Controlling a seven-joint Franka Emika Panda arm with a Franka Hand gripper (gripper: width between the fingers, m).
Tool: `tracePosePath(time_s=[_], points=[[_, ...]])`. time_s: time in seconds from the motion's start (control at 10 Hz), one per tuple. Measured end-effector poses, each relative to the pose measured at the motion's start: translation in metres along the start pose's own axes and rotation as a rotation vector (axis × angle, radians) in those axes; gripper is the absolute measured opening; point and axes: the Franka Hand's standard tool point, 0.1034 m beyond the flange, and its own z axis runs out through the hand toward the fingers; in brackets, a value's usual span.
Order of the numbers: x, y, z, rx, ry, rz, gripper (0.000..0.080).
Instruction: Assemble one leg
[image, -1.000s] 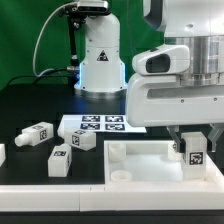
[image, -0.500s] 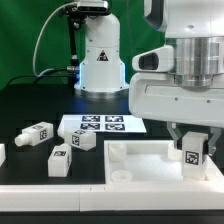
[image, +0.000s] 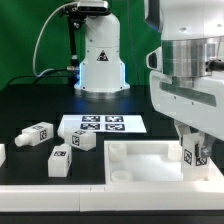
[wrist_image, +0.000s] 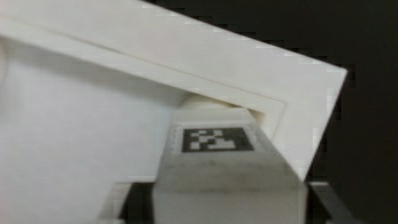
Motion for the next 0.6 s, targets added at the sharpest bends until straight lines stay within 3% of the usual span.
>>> tracePosePath(time_s=[0.1,0.3,0.4,0.5,0.6], points=[[-0.0001,0.0001,0.0003,0.000,0.000,-0.026,0.0336],[-0.0009,0.0003,-0.0004,-0.010,-0.003,-0.270,0.0614],[-0.0011,0.0010,-0.0005,-0.019,-0.008,-0.419,0.0614],[-0.0016,0.0037,0.0005,-0.047,-0.031,-0.625,0.0643],[-0.0033,0.0035,0.0006,-0.048,-0.036,-0.715,0.0643]])
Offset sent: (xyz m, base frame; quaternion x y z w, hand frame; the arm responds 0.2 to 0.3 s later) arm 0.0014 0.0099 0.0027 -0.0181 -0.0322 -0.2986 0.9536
